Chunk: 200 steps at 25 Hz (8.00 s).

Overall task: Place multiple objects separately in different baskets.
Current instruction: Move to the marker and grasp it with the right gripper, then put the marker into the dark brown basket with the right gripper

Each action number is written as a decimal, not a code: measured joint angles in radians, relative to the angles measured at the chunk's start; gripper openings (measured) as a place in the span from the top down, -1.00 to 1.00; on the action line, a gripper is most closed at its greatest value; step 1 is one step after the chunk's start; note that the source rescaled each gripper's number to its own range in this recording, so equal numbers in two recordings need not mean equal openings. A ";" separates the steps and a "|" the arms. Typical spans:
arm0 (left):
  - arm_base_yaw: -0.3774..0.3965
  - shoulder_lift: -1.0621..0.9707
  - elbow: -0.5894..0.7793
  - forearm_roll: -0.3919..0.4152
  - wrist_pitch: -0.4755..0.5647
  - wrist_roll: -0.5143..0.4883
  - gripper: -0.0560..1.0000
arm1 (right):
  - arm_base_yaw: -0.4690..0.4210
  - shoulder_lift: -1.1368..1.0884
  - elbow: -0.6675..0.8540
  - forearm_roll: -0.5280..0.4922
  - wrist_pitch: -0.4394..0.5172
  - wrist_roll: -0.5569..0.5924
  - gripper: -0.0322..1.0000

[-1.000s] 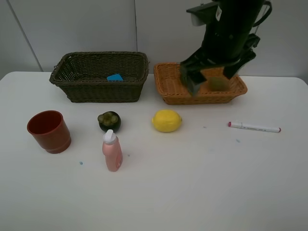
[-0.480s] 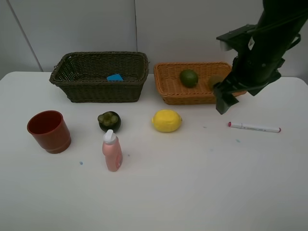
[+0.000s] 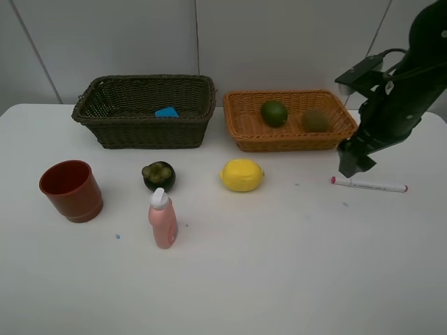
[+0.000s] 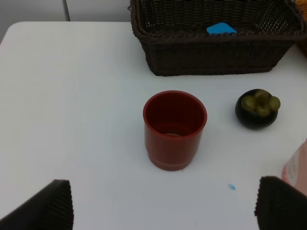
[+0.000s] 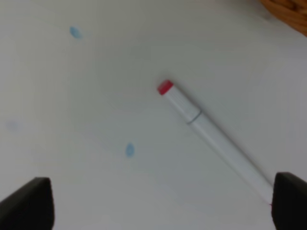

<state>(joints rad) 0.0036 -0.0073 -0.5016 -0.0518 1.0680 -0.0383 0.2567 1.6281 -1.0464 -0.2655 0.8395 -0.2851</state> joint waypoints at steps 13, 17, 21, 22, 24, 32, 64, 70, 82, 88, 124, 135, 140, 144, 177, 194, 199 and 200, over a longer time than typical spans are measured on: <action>0.000 0.000 0.000 0.000 0.000 0.000 -0.96 | -0.164 0.052 0.002 0.077 -0.047 -0.322 -0.98; 0.000 0.000 0.000 0.000 0.000 0.000 -0.96 | -0.173 0.101 0.002 0.077 -0.084 -0.339 -0.90; 0.000 0.000 0.000 0.000 0.000 0.000 -0.96 | -0.173 0.152 0.002 0.076 -0.103 -0.339 -0.74; 0.000 0.000 0.000 0.000 0.000 0.000 -0.96 | -0.173 0.165 0.002 0.076 -0.107 -0.339 -0.72; 0.000 0.000 0.000 0.000 0.000 0.000 -0.96 | -0.173 0.190 0.002 0.076 -0.111 -0.340 -0.69; 0.000 0.000 0.000 0.000 0.000 0.000 -0.96 | -0.173 0.265 0.002 0.068 -0.154 -0.342 -0.67; 0.000 0.000 0.000 0.000 0.000 0.000 -0.96 | -0.220 0.333 0.001 0.031 -0.209 -0.395 -0.66; 0.000 0.000 0.000 0.000 0.000 0.000 -0.96 | -0.220 0.333 0.001 0.031 -0.210 -0.398 -0.61; 0.000 0.000 0.000 0.000 0.000 0.000 -0.96 | -0.220 0.340 0.001 0.035 -0.200 -0.398 0.93; 0.000 0.000 0.000 0.000 0.000 0.000 -0.96 | -0.220 0.340 0.001 0.038 -0.199 -0.398 0.93; 0.000 0.000 0.000 0.000 0.000 0.000 -0.96 | -0.130 0.059 -0.053 0.131 -0.052 -0.398 0.93; 0.000 0.000 0.000 0.000 0.000 0.000 -0.96 | 0.048 0.059 -0.249 0.199 0.036 -0.390 0.93; 0.000 0.000 0.000 0.000 0.000 0.000 -0.96 | 0.099 0.060 -0.333 0.248 0.086 -0.384 0.93; 0.000 0.000 0.000 0.000 0.000 0.000 -0.96 | 0.127 0.060 -0.374 0.265 0.096 -0.340 0.93; 0.000 0.000 0.000 0.000 0.000 0.000 -0.96 | 0.337 0.435 -0.896 0.260 0.193 -0.182 0.93; 0.000 0.000 0.000 0.000 0.000 0.000 -0.96 | 0.385 0.665 -1.187 0.327 0.103 -0.181 0.93; 0.000 0.000 0.000 0.000 0.000 0.000 -0.96 | 0.385 0.687 -1.192 0.341 -0.015 -0.181 0.93; 0.000 0.000 0.000 0.000 0.000 0.000 -0.96 | 0.385 0.692 -1.192 0.341 -0.039 -0.181 0.93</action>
<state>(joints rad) 0.0036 -0.0073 -0.5016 -0.0518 1.0680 -0.0383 0.6421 2.3203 -2.2382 0.0759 0.8000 -0.4660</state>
